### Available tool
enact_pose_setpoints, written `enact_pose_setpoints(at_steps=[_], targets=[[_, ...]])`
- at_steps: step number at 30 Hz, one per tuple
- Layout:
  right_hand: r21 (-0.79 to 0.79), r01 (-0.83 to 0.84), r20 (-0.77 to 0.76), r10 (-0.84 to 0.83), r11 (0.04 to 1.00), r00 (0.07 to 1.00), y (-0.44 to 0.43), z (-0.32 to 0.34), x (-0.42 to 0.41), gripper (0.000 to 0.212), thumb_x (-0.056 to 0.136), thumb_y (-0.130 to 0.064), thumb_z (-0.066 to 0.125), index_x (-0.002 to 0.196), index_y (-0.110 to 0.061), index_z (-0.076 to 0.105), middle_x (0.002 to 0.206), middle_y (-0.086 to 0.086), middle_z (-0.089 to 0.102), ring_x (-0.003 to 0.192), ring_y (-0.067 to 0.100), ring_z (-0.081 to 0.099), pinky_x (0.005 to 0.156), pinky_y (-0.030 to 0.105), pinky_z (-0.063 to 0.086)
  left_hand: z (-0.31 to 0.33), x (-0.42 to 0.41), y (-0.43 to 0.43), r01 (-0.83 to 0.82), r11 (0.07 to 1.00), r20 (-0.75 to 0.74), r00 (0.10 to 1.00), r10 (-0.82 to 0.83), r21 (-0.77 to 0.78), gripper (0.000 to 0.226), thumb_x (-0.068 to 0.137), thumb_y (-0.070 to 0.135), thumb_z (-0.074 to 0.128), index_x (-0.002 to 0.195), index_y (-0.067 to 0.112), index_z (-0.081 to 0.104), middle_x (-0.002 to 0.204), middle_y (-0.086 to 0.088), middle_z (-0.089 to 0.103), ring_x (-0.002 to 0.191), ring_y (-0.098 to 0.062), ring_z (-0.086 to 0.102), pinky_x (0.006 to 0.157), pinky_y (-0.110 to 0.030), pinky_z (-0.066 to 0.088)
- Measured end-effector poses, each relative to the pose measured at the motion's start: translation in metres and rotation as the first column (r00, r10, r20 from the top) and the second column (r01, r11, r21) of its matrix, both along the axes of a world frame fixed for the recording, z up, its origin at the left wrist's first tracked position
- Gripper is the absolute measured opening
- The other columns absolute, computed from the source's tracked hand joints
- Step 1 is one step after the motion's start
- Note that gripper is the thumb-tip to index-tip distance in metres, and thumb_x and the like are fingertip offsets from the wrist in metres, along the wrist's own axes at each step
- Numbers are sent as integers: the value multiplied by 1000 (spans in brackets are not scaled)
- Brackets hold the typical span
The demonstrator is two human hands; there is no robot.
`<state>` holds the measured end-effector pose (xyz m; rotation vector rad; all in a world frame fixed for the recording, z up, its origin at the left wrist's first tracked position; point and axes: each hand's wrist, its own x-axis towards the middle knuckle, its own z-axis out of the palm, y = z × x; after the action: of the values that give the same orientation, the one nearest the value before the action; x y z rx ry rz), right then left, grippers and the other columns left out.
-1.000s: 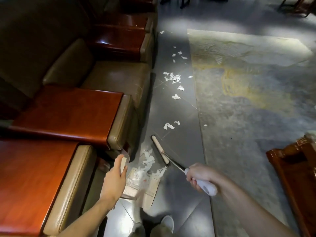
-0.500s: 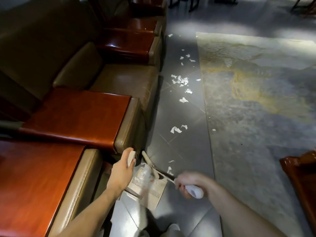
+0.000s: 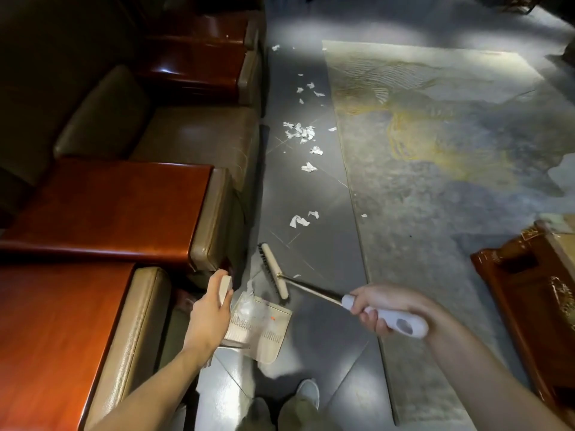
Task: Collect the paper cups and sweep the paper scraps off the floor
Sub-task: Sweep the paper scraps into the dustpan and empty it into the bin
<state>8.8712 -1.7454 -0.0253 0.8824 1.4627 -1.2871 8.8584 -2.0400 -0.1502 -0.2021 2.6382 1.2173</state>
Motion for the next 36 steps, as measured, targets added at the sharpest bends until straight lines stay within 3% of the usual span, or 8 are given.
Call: enact_pose_setpoints(at_steps=[5,9,13,18,21,26,32,36], targets=[[20,96,30,-96,995,995,15,-20,-18,16,96,-2,35,85,-12,42,46,-1,37,28,2,33,27,11,26,0,8,-5,16,1000,9,1000,-17,18,39,99,34,43,123,57,24,86,20,55,66,-7,60,51,-5,34],[199,-81,-19,87,977,996,3,-46,-24,21,91,-1,40,73,-12,41,46,1,37,28,5,36,30,12,29,1,15,-7,-40,998,21,999,39,44,41,98,33,43,120,62,23,86,17,59,70,-16,65,47,-6,37],[470,-519,-43,605,714,795,-26,-73,-25,27,83,-4,50,57,-11,50,35,-1,47,46,13,46,47,19,37,-2,21,-14,-96,994,17,995,95,55,46,98,30,44,128,57,22,79,11,62,59,-18,65,46,-10,46],[462,-723,45,800,514,598,-64,-80,-5,31,81,-7,50,51,-12,55,27,-3,46,48,16,50,48,20,40,-2,14,-12,-81,996,15,997,80,41,46,99,27,43,134,48,23,83,10,62,59,-16,65,46,-9,44],[420,-731,25,798,538,602,-73,-73,15,31,81,-8,46,52,-13,55,34,-2,51,43,15,50,46,20,40,-1,13,-10,-68,996,21,998,66,57,45,99,27,43,134,47,23,94,5,63,64,-16,66,47,-7,42],[169,-504,-23,515,847,857,-47,-45,39,17,84,2,44,75,-10,51,53,3,41,38,9,35,35,11,29,5,32,-3,-80,997,-14,997,80,21,42,100,26,42,130,48,23,85,-3,63,54,-19,63,45,-21,50],[137,-471,-84,484,871,871,-21,-9,80,24,83,1,44,99,-13,54,54,2,38,42,8,34,36,12,26,7,85,-15,-165,982,-70,985,159,-90,40,99,31,41,132,44,23,93,2,62,71,-15,62,70,-35,51],[216,-530,-145,563,820,813,-25,5,96,21,80,0,46,85,-17,58,50,1,42,41,9,37,38,15,28,12,136,-24,-238,965,-129,966,224,-109,39,99,29,42,133,39,25,91,7,59,66,-12,60,69,-35,53]])
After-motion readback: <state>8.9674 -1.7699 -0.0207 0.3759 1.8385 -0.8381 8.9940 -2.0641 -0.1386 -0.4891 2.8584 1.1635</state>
